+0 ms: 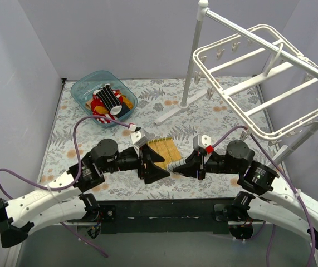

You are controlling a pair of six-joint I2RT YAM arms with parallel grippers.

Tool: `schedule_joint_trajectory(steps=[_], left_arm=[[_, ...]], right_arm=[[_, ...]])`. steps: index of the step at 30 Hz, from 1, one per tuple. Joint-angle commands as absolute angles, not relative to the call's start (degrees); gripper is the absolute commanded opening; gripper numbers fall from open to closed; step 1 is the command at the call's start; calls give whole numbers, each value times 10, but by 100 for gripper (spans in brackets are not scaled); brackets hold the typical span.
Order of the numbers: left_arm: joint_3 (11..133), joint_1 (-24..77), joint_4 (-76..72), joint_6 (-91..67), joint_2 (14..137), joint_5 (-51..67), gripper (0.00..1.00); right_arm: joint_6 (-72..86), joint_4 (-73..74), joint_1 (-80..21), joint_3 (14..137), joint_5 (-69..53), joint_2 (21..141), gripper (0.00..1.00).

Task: Remove the socks clipped to the hanger
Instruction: Place the sock in the bin.

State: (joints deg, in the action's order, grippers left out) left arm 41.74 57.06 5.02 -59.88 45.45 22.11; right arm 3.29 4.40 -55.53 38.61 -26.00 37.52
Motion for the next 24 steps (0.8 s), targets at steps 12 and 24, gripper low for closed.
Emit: schedule_joint_trajectory(steps=[12, 24], left_arm=[[456, 569, 59, -542, 466, 329, 69], [442, 569, 10, -551, 486, 354, 54]], right_arm=[[64, 48, -557, 450, -377, 388, 1], [75, 38, -558, 450, -380, 390, 1]])
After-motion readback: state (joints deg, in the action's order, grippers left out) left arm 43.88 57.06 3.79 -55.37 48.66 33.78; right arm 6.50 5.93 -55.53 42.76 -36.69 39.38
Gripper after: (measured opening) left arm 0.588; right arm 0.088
